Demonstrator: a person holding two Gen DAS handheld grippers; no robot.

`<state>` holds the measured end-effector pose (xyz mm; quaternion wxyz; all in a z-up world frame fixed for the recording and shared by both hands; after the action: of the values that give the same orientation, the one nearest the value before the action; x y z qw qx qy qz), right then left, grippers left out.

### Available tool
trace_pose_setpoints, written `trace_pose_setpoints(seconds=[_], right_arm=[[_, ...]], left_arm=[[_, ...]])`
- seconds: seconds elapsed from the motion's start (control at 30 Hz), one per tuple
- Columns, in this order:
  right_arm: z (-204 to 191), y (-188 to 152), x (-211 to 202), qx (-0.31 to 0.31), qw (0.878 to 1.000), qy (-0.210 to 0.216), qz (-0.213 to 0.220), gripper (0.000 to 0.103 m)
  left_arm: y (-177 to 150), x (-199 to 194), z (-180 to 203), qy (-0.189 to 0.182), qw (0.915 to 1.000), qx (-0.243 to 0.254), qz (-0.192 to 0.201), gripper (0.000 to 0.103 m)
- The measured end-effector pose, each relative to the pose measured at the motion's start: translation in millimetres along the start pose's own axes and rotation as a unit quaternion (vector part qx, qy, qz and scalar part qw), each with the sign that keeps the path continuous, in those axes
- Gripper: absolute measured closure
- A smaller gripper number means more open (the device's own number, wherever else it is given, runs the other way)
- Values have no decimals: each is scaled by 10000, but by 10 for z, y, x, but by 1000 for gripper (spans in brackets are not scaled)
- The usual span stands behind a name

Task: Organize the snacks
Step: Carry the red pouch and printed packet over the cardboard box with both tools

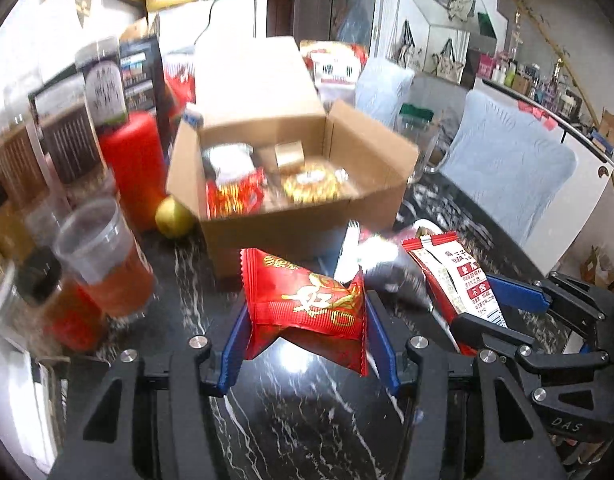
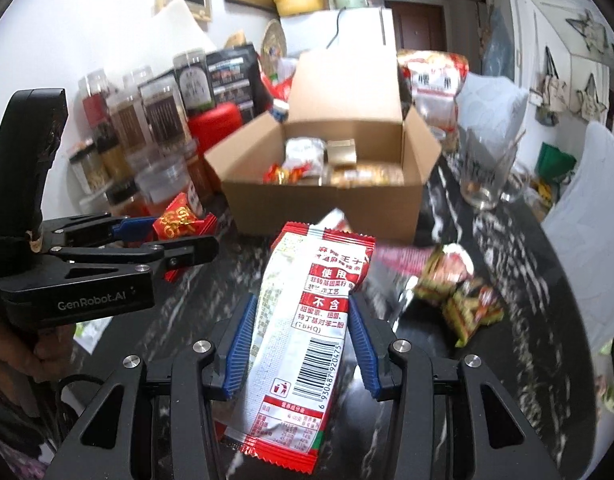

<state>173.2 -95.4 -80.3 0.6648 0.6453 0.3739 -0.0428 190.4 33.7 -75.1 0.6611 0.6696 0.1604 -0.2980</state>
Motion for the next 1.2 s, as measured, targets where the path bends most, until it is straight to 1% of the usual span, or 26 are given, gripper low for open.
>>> trace_pose_setpoints(seconds=[0.23,0.47,0.57,0.9,1.03,1.2], right_arm=[[36,331,-68,-78,9993,61,355,58],[75,556,20,-155,9983,259,505,58],[99,661,86,-193,9980,280,534,58],[252,1078,335,-285,9970,191,692,58],[309,1263,508,-364,9966,130,724,58],[346,1493,771,-491,9959,189,734,58]], left_arm=[[284,-51,14,22,9996,-122,260,50],[520,-44,36,80,9988,-164,461,50],[637,-1,31,82,9984,-153,529,50],[1066,331,-92,59,9977,-158,652,50],[1215,489,-197,84,9973,-246,688,50],[1414,662,-342,199,9963,-310,776,50]])
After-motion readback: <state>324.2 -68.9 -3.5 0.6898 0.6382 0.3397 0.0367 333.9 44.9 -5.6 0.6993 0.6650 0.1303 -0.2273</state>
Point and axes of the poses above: each gripper's, at about its wrist camera, not at the fingertips, and x roughly the way its jaws point, z to its right, y to its top, the point moved 6 cm from there along x, roughly the way its jaws point, and after that the axes turned 5 degrees about z, right-handed, at the moved point
